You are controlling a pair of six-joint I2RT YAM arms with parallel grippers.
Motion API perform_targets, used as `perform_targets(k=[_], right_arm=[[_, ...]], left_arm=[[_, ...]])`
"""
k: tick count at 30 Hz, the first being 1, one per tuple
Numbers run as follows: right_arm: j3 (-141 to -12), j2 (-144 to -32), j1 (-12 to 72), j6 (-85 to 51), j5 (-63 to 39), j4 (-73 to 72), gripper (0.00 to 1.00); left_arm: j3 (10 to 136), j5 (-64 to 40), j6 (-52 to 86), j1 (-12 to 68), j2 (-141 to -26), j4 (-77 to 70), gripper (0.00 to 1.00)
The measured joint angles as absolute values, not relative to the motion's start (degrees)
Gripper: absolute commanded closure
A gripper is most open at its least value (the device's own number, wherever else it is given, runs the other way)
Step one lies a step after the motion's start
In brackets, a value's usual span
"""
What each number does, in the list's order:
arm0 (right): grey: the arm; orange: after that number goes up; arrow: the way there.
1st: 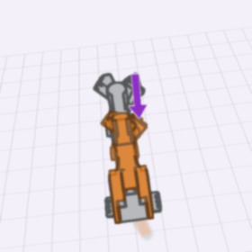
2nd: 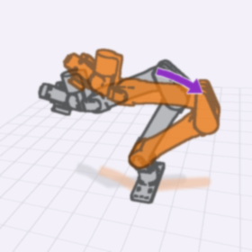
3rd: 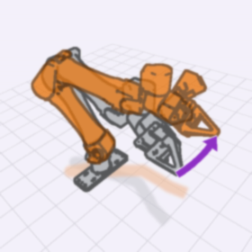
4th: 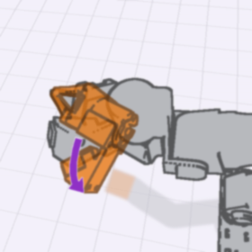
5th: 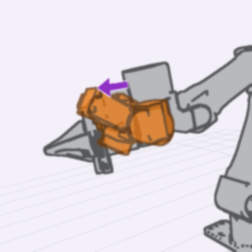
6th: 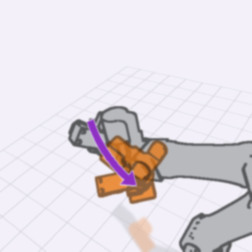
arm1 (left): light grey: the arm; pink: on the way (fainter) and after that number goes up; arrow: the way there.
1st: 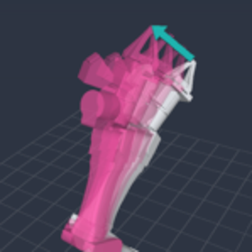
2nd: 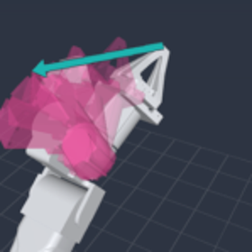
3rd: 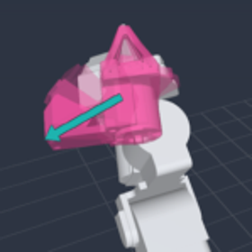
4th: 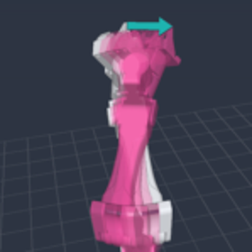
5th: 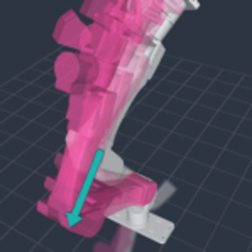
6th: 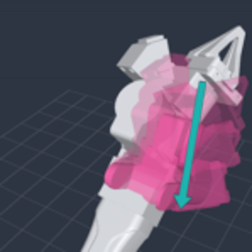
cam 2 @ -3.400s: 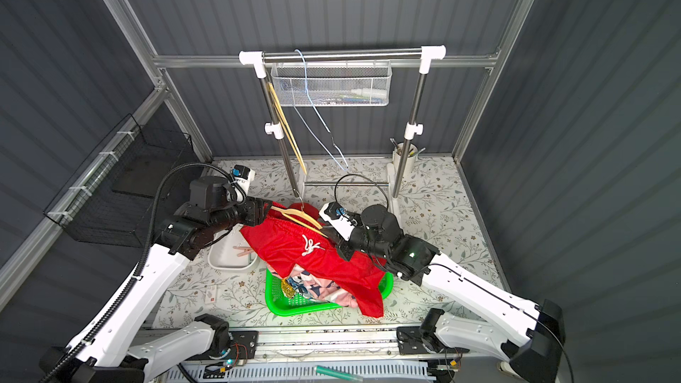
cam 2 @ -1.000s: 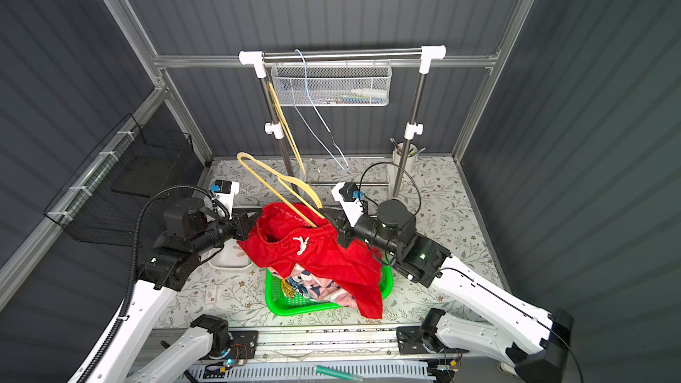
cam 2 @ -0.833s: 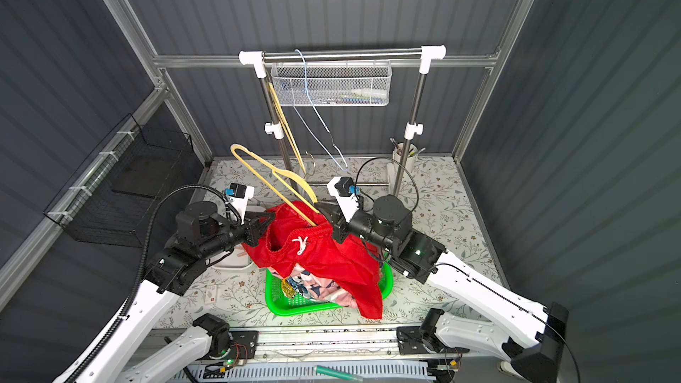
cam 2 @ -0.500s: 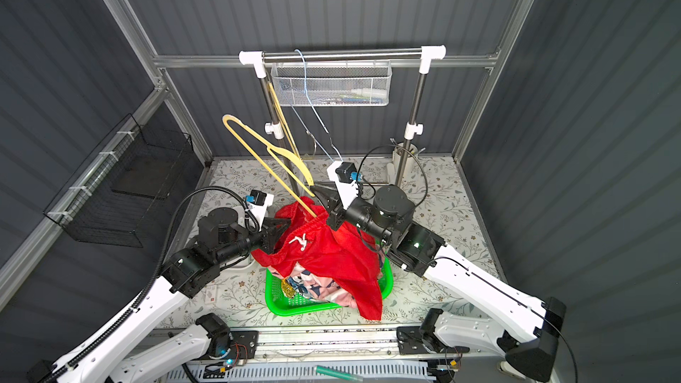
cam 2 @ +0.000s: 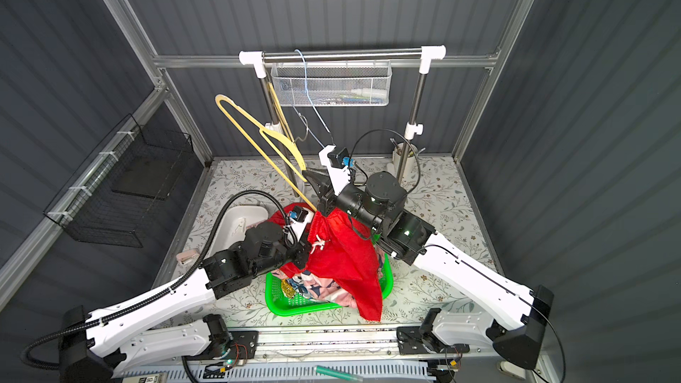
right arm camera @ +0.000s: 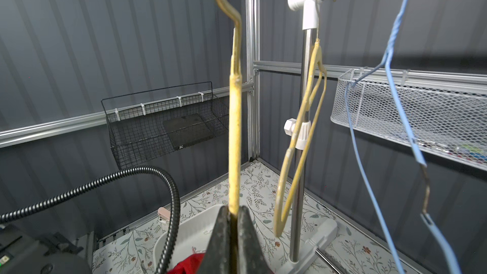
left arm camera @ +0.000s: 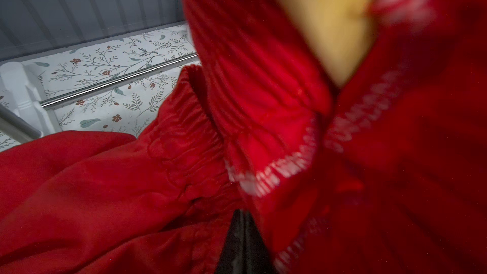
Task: Remove the clothespins securing shorts to the hanger
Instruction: Remove the shorts from the hanger.
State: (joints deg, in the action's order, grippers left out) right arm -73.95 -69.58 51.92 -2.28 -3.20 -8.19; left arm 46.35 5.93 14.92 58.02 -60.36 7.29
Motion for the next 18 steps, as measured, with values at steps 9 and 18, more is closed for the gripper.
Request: perform_targets(k=[9, 18], right_arm=[[-75.05, -69.58, 51.92, -1.91, -3.22, -8.08, 1.00], [-75.05, -68.27, 51.92, -2.15, -3.25, -8.32, 1.00]], left_arm=[[42.76, 10.07, 17.80, 62.72, -63.94, 0.73, 1.00], [41.10, 11.62, 21.12, 65.71, -71.64, -3.77, 1.00]])
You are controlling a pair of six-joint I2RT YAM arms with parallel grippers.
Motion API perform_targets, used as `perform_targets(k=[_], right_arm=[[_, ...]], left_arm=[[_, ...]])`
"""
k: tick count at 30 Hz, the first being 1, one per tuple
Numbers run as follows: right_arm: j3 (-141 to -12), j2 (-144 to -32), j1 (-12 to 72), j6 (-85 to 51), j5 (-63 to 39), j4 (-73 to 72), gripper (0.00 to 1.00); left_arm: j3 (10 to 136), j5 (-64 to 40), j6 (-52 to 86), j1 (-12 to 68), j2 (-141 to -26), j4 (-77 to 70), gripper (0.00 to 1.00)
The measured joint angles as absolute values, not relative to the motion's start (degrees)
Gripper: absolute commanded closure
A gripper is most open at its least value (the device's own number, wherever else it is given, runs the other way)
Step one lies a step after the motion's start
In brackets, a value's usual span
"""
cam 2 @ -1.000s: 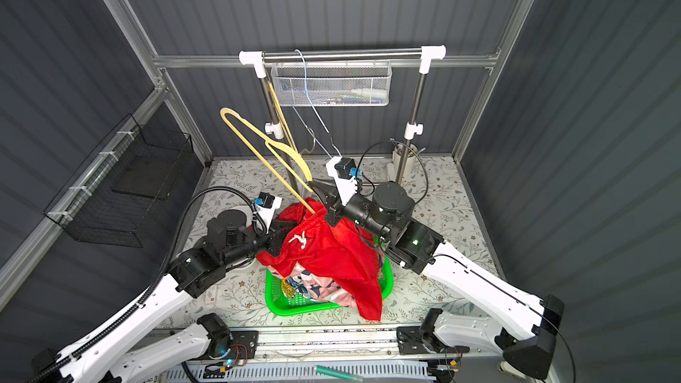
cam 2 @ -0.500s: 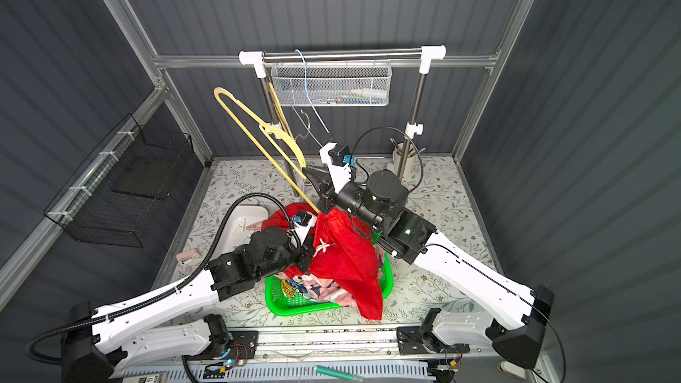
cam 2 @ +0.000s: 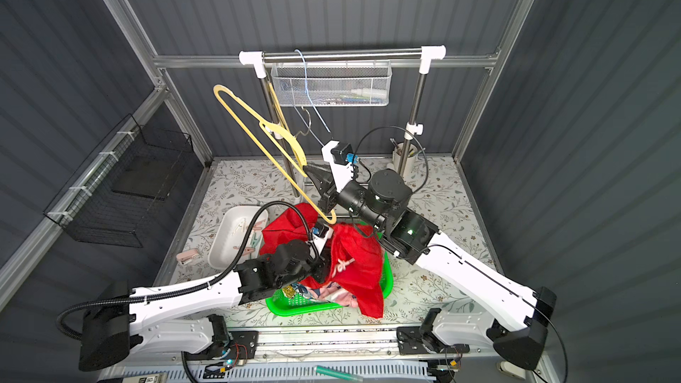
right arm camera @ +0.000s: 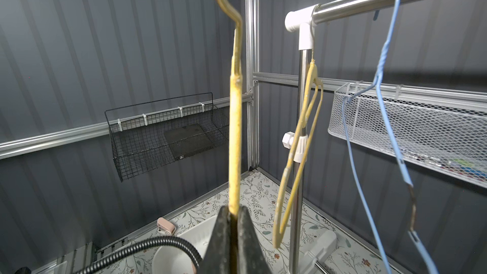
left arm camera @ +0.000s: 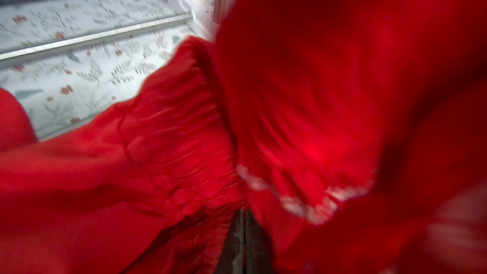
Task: Remove the clothespins securing shorts to the hanger
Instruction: Remove the shorts from the hanger, then place the shorts in the basket.
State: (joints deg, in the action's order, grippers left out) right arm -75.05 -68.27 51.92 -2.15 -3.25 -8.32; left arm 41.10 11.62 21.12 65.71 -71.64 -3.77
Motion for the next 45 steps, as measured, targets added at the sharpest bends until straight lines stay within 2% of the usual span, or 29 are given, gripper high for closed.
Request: perform_targets(k=[11, 30, 31, 32, 33, 36, 40, 45], right_arm=[[-71.90, -59.77, 51.92, -2.35, -3.25, -7.09, 1.00], [-65.19, -49.15, 51.92, -2.39, -5.37, 9.63, 1.00], [-64.97, -48.73, 51.92, -2.39, -5.43, 10.59, 1.00], [-64.79, -48.25, 51.92, -2.39, -5.61, 11.86, 1.00], [-64.69, -47.88, 51.92, -2.37, -5.69, 12.84, 1.00], [-64.16, -46.76, 51.92, -2.35, -6.22, 15.33, 1.00], [-62.74, -45.45, 51.92, -2.35, -6.83, 17.76, 1.00], [-59.99, -45.19, 51.92, -2.35, -7.77, 19.03, 1.00]], left_arm=[[37.76, 11.81, 25.36, 65.71, -76.29, -7.64, 1.00], [36.60, 11.84, 35.57, 65.63, -84.66, -11.81, 1.00], [36.62, 11.88, 35.90, 65.56, -84.12, -11.14, 0.97], [36.77, 12.03, 36.32, 65.54, -83.18, -9.65, 0.89], [36.99, 12.08, 36.75, 65.54, -82.15, -7.88, 0.75], [38.33, 12.25, 38.65, 65.54, -77.69, -1.08, 0.48], [39.99, 13.21, 41.41, 65.41, -70.30, 7.53, 0.33], [42.52, 15.03, 44.51, 65.14, -62.43, 18.90, 0.28]])
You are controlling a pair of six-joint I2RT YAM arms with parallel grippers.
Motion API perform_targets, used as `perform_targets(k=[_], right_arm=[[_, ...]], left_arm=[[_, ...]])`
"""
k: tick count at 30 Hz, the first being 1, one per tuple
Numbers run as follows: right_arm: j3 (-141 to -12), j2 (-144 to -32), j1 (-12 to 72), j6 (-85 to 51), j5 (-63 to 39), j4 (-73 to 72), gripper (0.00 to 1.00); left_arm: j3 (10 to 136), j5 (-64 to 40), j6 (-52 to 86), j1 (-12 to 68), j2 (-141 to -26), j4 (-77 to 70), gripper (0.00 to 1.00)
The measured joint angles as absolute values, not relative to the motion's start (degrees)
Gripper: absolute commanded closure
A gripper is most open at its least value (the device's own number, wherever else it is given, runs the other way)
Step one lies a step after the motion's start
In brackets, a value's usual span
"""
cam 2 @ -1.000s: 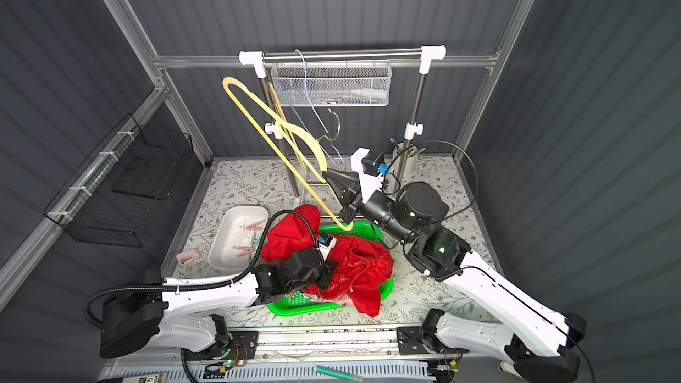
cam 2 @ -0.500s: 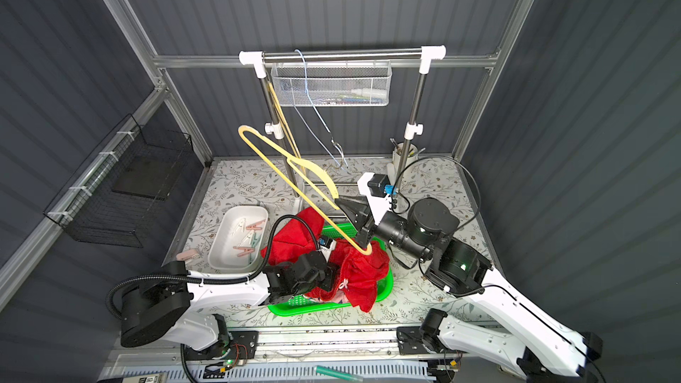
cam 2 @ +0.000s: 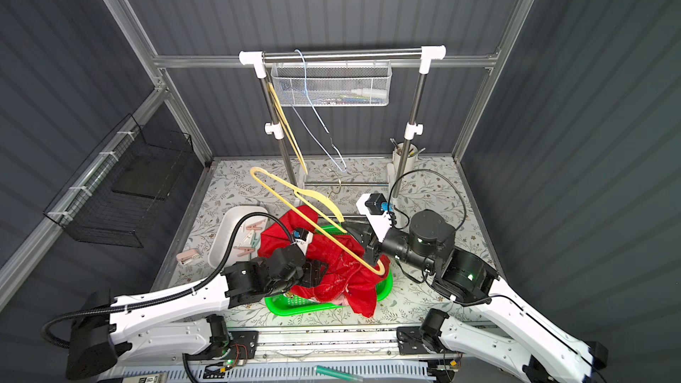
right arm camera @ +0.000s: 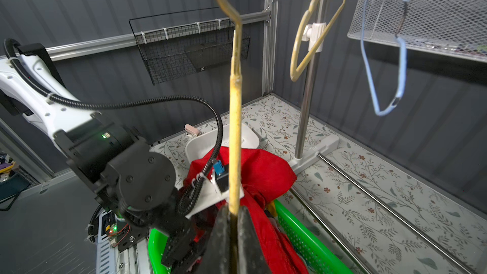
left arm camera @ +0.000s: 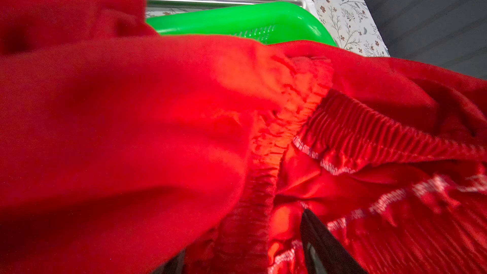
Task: Remove the clothespins securing shorts to the hanger
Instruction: Place the shorts in the basket, then adjust the hanger.
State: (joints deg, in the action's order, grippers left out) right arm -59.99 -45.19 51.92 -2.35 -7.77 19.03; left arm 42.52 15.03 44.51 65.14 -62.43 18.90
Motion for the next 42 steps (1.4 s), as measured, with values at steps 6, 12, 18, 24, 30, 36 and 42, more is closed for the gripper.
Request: perform_targets(k=[6, 12, 18, 24, 30, 36, 42], right_arm=[[-55.59, -44.97, 51.92, -2.39, -7.97, 19.57, 1.00], [-51.81, -44.16, 51.92, -2.44, -7.60, 19.14, 1.00], [-48.86, -43.92, 51.92, -2.52, -6.87, 16.69, 1.00], [-46.24, -43.55, 51.92, -2.57, -6.42, 14.39, 1.00], [-44.62, -43.33, 51.92, -2.59, -6.42, 12.60, 1.00], [-44.29, -43.40, 51.92, -2.59, -6.48, 11.09, 1.00], [-44.25, -43.88, 51.92, -2.61, -6.83, 10.17, 1.00]], left_arm=[[48.66, 16.53, 47.97, 65.14, -59.07, 30.85, 0.26], [53.15, 16.14, 52.88, 65.14, -55.48, 35.59, 0.25], [53.65, 15.88, 59.18, 65.14, -50.50, 35.99, 0.25], [54.76, 16.97, 67.31, 65.14, -47.11, 33.50, 0.27], [56.42, 21.39, 72.29, 65.08, -44.47, 30.70, 0.28], [62.89, 27.27, 71.53, 63.51, -45.32, 29.47, 0.28], [65.69, 23.33, 69.65, 54.68, -48.69, 26.06, 0.28]])
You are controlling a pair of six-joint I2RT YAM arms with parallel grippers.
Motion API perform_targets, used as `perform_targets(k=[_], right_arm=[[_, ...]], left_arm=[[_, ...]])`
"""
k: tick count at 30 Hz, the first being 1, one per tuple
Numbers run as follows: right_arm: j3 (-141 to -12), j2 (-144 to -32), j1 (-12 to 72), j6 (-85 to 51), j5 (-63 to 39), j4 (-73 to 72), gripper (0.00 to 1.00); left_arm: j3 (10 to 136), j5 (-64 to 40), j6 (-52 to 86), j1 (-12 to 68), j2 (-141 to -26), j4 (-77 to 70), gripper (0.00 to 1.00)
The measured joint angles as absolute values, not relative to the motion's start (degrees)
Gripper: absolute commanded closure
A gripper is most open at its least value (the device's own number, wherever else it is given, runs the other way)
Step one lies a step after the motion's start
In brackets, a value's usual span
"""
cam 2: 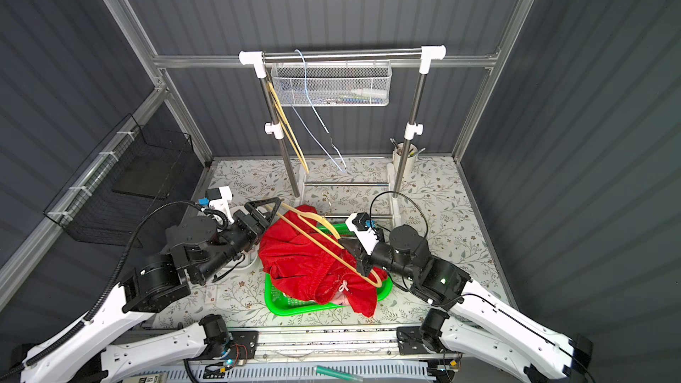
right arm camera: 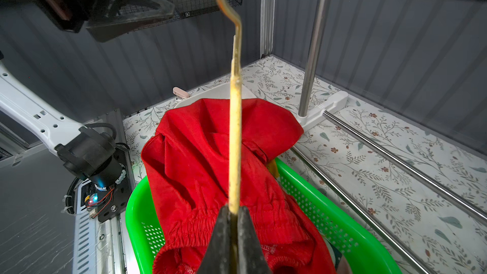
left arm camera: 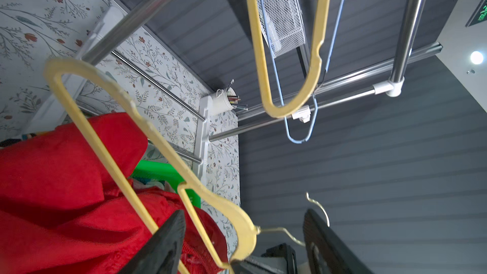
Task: Remove the clothespins securing shorts to the hanger
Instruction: Adjust the hanger.
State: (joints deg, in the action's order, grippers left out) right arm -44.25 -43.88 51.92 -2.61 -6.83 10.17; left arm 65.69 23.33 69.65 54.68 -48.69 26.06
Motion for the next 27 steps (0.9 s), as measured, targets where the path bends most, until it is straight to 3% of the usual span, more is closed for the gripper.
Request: perform_targets(k=[14, 27], right_arm=[[-44.25, -46.83, 51.90, -2.59, -7.60, 8.34, 1.00], [-44.25, -50.09, 50.28, -3.44, -7.46, 5.41, 1.00]], left_arm=[[60.05, 6.94, 74.61, 39.20, -51.46, 18.96, 0.31], [54.81, -2.90, 80.68, 31.64, -51.64, 15.79, 0.35]])
